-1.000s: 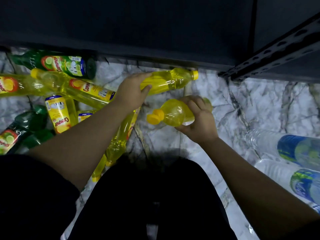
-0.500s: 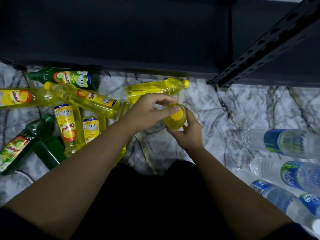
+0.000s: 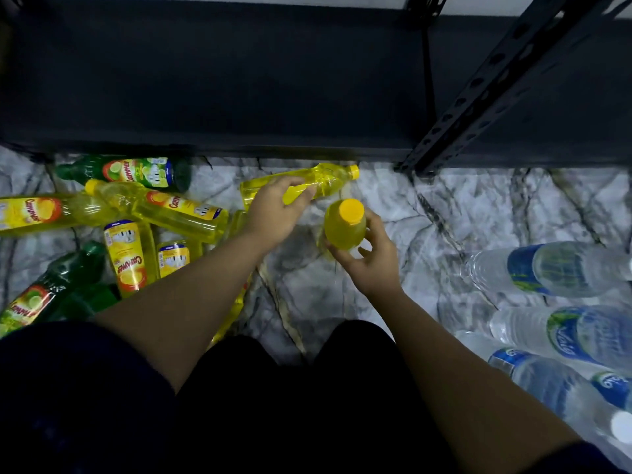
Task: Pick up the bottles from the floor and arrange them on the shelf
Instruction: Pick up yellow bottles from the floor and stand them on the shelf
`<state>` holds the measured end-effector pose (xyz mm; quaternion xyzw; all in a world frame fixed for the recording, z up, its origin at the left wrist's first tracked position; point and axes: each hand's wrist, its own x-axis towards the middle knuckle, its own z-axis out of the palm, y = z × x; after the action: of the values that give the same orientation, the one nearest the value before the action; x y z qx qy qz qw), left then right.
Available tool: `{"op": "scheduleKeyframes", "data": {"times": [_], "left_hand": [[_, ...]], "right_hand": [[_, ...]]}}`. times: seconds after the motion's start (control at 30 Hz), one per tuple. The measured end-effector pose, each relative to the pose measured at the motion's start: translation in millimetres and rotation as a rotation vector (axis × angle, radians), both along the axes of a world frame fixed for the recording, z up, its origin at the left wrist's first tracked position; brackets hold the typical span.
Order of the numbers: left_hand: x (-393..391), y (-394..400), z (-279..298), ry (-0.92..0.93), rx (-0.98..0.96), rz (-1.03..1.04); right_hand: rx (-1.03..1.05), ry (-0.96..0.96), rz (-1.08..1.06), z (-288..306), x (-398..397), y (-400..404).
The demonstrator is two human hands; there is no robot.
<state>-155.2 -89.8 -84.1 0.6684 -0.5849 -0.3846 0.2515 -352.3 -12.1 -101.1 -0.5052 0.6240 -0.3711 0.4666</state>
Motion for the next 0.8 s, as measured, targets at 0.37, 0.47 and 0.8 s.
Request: {"op": "scheduleKeyframes", "data": {"times": [0.37,0.47,0.8], "left_hand": [[3.7,-67.4,-76.9,-0.797,0.163,-0.444],[4.7,-65.1,-82.3,-0.887,0.093,-0.490],[9.3,-93.6,-69.2,-0.307,0.305,-0.611]], "right_hand": [[0.332,-0.244,-0.038,-12.4,-55.8,-45.9],[0.506,-0.240,-0.140,-21.8,-57.1,-55.2],[0.607,0.021,-0.250,-55.8,-64.3,-66.3]]}}
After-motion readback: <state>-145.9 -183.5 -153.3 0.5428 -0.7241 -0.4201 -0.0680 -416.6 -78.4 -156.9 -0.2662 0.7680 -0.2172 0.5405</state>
